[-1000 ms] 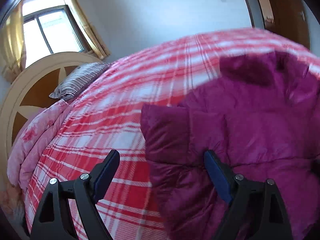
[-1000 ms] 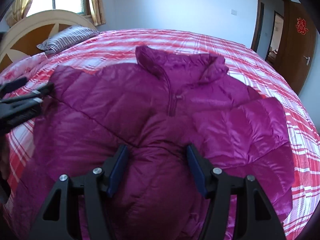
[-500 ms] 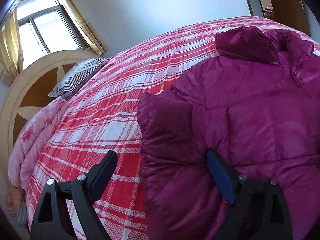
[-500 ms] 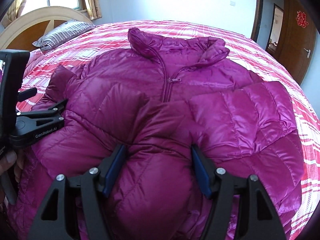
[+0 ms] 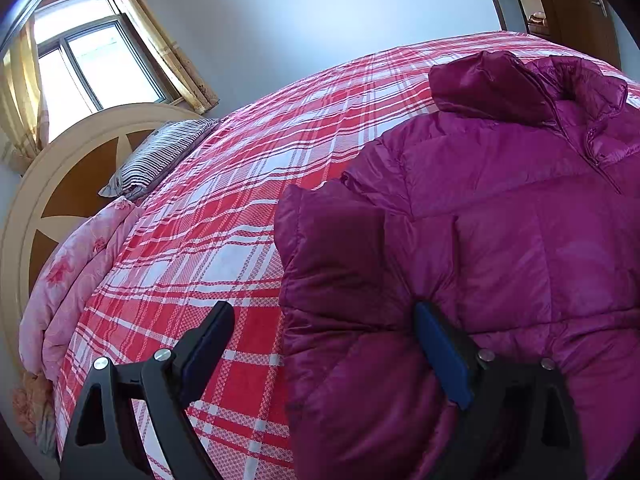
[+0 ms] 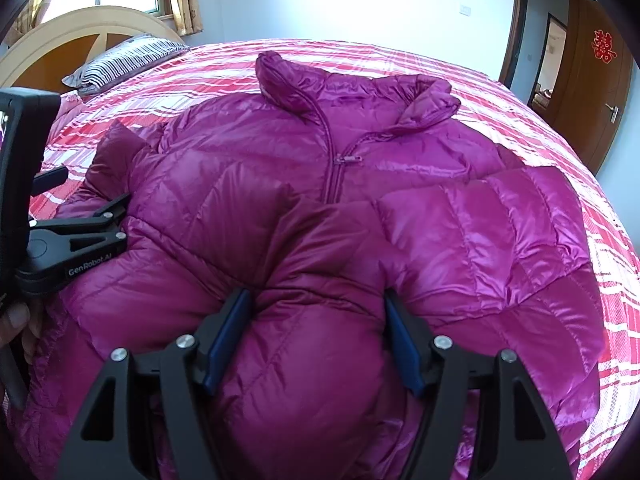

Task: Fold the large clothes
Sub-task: 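Lay the sleeve onto the jacket front and open the left tool, then grasp the jacket side edge with the left tool while the right tool moves to the jacket edge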

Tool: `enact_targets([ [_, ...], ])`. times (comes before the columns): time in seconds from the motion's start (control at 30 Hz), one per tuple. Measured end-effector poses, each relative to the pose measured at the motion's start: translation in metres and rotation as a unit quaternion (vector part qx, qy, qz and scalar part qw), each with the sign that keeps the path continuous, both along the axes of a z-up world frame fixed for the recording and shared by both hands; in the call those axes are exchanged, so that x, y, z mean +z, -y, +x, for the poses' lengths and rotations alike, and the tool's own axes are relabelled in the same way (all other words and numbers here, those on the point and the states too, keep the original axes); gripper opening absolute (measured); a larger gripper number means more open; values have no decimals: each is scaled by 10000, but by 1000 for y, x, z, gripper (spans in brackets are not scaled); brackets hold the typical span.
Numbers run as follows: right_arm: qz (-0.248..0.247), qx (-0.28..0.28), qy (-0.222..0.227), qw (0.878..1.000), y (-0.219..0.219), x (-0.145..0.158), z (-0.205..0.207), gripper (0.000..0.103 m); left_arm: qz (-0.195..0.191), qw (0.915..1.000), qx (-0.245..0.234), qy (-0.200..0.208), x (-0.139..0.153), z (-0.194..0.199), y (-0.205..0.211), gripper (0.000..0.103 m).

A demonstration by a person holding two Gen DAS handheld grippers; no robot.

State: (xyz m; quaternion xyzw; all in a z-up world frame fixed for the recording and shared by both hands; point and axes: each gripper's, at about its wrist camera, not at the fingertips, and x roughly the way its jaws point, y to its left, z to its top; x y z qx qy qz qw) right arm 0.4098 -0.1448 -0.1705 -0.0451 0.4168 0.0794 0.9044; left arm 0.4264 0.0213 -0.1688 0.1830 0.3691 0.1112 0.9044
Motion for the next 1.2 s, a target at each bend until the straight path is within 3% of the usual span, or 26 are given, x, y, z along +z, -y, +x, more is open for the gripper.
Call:
enact_targets([
  [0.73, -69, -18, 29, 10000, -1, -2, 0, 70, 32, 10000, 3, 32, 2, -1, 0, 92],
  [0.87, -61, -14, 34, 10000, 0, -2, 0, 70, -424, 9991, 52, 41, 21, -6, -11, 92],
  [1.03, -90, -14, 51, 9999, 0, -2, 0, 70, -944, 9935, -14, 637, 81, -3, -17, 92],
  [1.2, -101, -13, 77, 9999, 0, -1, -1, 70, -1428, 9877, -492, 395, 109, 54, 7, 92],
])
